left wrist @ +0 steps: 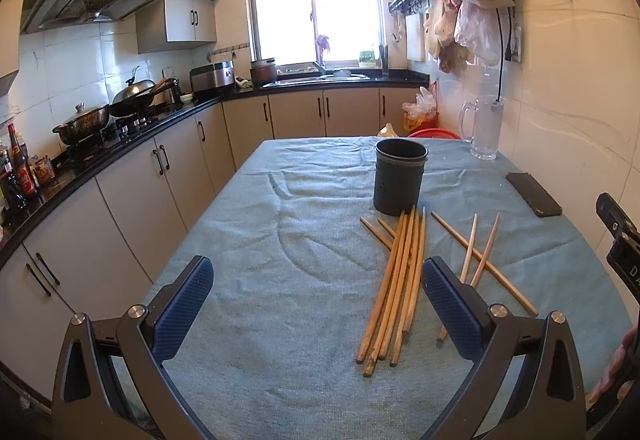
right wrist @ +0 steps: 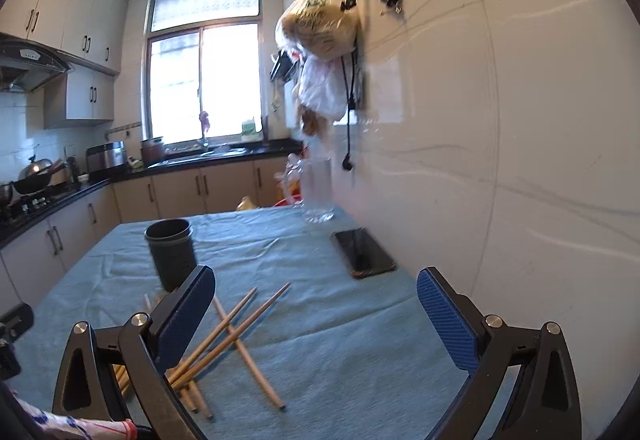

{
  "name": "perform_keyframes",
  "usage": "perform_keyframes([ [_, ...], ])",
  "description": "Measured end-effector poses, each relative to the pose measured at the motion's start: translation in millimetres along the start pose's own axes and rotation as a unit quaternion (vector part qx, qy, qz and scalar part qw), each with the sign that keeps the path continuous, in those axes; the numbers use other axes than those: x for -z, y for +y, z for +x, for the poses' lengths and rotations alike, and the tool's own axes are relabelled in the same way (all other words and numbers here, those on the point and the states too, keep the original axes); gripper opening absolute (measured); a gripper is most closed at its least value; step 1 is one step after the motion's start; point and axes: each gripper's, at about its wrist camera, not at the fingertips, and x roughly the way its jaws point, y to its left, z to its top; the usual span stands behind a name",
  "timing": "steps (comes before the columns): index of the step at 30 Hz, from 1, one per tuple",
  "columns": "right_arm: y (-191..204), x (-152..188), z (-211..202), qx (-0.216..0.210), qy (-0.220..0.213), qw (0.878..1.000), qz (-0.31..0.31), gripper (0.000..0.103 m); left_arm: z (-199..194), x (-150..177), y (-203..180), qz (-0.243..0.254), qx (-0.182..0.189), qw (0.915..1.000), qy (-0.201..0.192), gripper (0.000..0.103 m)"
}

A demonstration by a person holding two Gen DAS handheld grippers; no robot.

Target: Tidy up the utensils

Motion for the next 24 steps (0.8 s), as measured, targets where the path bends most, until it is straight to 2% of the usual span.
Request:
perform_keyframes([
  [13,1,14,31,-0.011,0.059,0.998,-0.002,0.103,31,5,-3,-0.001,-0.004,0.9992,0.039,0.103],
  [19,10,21,43,-0.012,0.066,0.997,-0.046,0.103,48,1,6,0.006,-0.005,0.9988,0.048,0.103],
  [24,16,21,65,-0.012,0.085,0.990,-0.110,0.103,60,-9,8,0.042,0.003,0.9981,0.045,0.103],
])
